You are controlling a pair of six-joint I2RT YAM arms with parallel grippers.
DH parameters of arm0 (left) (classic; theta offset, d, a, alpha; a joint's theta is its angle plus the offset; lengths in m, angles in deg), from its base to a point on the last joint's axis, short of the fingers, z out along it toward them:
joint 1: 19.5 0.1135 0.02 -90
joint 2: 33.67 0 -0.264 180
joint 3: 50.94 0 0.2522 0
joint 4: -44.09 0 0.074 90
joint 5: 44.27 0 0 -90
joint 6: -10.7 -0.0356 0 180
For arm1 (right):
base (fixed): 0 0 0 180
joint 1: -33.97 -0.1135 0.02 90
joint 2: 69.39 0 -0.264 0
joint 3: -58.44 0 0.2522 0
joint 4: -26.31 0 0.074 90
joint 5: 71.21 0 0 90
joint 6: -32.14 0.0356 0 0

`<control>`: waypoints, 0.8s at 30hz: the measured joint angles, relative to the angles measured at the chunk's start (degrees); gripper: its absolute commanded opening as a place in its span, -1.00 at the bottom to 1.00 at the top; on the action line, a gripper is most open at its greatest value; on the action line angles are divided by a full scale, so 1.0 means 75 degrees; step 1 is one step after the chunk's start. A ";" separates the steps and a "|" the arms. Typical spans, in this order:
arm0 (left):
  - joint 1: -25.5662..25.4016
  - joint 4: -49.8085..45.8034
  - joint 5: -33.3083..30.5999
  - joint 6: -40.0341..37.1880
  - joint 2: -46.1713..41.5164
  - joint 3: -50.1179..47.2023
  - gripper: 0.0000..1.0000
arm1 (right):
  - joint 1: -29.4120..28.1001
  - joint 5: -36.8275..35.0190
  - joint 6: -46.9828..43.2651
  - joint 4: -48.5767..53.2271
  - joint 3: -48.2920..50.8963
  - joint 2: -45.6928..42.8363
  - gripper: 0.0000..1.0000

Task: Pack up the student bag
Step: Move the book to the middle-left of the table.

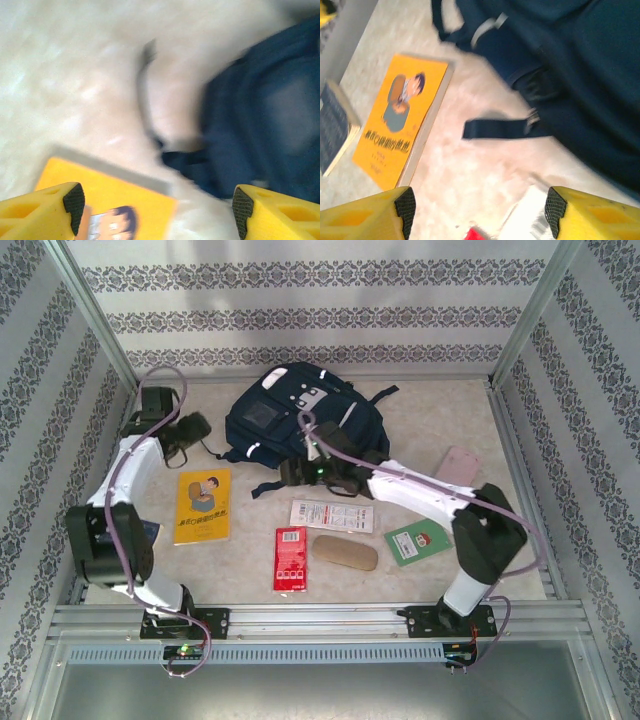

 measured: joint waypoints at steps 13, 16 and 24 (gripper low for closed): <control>0.0790 0.0012 -0.0134 0.0204 0.1422 -0.0475 0.59 | -0.0437 0.0944 0.0251 -0.0082 -0.0303 0.0994 0.48; 0.0790 0.0172 0.0216 0.0449 0.1443 -0.0892 0.59 | -0.0443 0.1113 0.0259 -0.0137 -0.0481 0.1239 0.49; 0.0927 0.1419 0.0898 0.1466 0.0699 -0.2168 0.54 | -0.0446 0.1460 0.0525 -0.0070 -0.1443 0.2235 0.49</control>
